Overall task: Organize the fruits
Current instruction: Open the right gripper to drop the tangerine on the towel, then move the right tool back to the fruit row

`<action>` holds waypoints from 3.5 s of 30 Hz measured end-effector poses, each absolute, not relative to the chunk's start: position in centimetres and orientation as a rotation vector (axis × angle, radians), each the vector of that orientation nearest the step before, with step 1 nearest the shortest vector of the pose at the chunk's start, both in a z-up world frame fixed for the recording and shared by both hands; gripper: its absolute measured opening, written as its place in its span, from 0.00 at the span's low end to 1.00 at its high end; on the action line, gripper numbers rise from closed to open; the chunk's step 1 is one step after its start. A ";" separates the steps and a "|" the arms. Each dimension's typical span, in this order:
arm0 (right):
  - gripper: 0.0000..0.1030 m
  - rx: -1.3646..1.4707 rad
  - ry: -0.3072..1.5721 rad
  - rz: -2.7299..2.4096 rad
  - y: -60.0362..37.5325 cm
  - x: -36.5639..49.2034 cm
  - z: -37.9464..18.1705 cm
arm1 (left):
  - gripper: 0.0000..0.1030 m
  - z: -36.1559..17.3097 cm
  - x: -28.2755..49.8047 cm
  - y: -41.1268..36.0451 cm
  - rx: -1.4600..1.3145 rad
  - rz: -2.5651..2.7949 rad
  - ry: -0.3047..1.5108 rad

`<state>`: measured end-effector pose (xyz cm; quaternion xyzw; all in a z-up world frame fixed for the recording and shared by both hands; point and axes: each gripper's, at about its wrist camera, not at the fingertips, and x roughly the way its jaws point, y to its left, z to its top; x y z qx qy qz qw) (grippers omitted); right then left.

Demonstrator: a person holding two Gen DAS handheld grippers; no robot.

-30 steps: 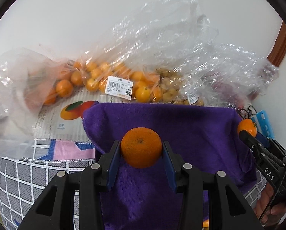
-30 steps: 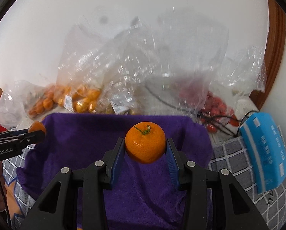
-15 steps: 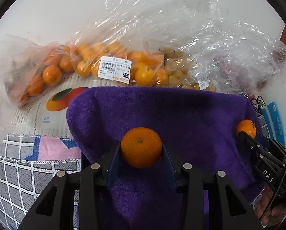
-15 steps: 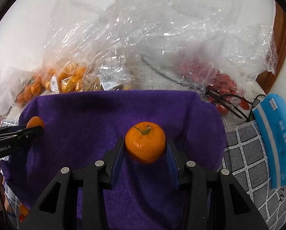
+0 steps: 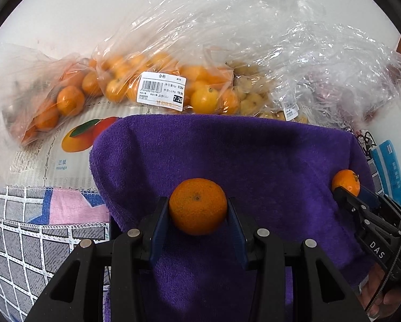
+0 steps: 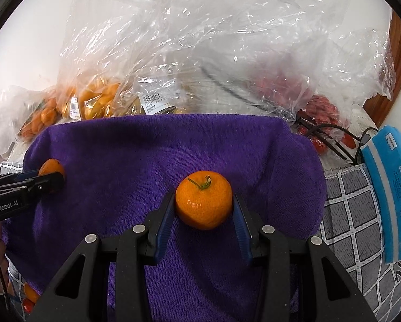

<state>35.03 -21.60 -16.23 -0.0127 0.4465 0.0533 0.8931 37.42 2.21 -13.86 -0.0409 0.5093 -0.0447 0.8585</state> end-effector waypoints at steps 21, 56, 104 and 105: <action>0.84 -0.036 0.853 -0.040 -22.2 27.7 -9.4 | 0.52 -6.3 30.7 1.4 -0.066 -0.081 0.939; 0.77 0.054 0.750 0.113 -21.0 12.2 -10.2 | 0.52 -6.0 13.9 4.6 -0.069 0.008 0.847; 0.25 0.019 0.828 0.146 -20.8 11.5 -17.1 | 0.52 -12.9 14.9 3.3 -0.226 -0.169 0.992; 0.25 0.017 0.827 0.139 -21.1 11.5 -17.1 | 0.51 -13.0 15.1 2.9 -0.221 -0.169 0.998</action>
